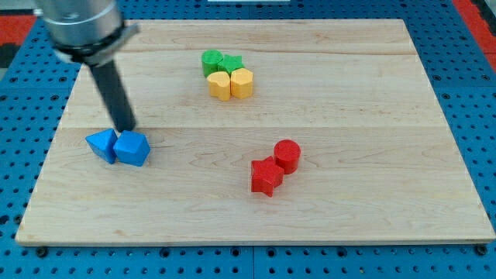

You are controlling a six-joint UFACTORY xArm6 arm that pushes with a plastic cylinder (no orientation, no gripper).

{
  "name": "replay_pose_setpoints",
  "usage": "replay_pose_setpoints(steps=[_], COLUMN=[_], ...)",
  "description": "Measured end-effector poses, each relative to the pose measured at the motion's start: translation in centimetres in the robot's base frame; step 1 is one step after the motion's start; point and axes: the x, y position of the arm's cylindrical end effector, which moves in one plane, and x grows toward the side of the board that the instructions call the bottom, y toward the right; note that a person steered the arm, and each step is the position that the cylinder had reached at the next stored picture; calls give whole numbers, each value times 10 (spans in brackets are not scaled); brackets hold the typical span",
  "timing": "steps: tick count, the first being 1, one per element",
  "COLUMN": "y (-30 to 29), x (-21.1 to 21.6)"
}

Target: Slide the blue triangle to the group of blocks

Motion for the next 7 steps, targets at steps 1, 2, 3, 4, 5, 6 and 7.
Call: replay_pose_setpoints(steps=[1,2,3,4,5,6,7], y=[-39,-75,-94,-75,-13,21,40], x=[-14,-4,44,67,56,32,10])
